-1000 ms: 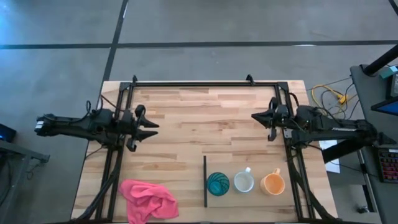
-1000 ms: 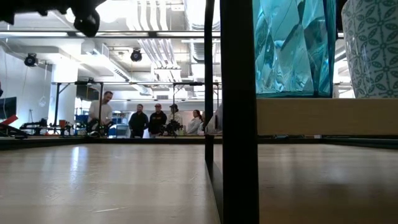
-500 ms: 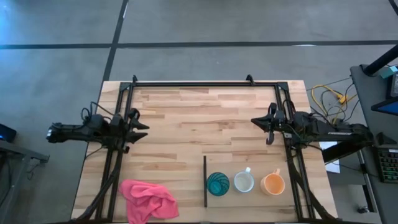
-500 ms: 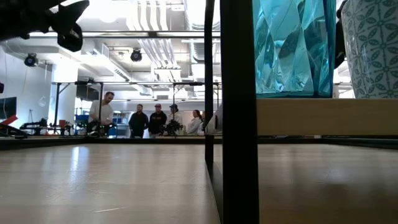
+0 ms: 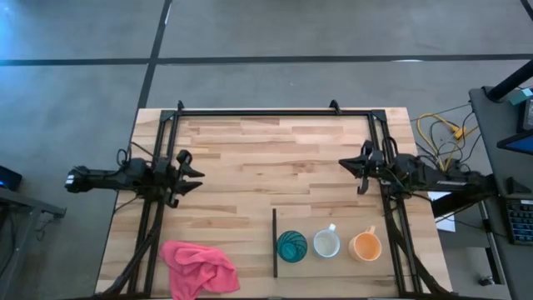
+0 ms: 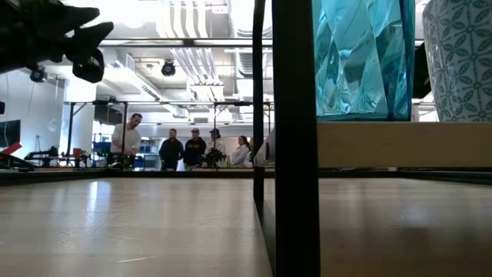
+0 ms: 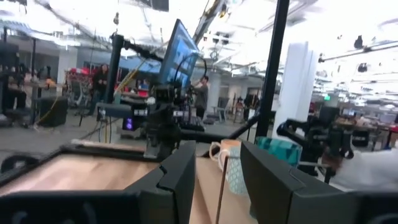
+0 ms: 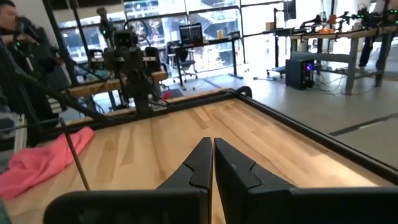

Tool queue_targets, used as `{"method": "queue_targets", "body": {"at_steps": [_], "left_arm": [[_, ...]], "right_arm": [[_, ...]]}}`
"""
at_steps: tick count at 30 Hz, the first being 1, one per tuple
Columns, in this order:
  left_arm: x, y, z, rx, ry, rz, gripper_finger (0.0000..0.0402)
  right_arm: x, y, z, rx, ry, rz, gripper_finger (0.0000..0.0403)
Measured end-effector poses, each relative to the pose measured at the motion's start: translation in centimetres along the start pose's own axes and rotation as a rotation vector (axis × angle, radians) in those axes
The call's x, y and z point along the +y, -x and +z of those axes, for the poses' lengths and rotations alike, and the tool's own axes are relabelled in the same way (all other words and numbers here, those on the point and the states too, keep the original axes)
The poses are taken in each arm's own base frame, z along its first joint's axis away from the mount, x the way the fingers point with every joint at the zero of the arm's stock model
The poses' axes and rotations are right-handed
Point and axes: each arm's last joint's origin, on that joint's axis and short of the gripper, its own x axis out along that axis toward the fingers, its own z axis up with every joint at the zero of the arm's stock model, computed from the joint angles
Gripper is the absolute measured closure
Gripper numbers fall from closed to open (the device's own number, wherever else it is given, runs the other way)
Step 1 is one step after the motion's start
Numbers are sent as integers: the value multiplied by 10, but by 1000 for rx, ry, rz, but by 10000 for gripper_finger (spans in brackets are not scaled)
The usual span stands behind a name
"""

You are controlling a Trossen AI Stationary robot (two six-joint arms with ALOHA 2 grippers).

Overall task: Stack small to large cups/mugs on shelf
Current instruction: Return to Home Position

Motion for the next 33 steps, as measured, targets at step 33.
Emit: {"method": "queue_targets", "body": {"at_steps": [33], "left_arm": [[1, -3, -7, 63, -15, 0, 288]], "right_arm": [[-2, -2, -19, 26, -32, -12, 394]]}}
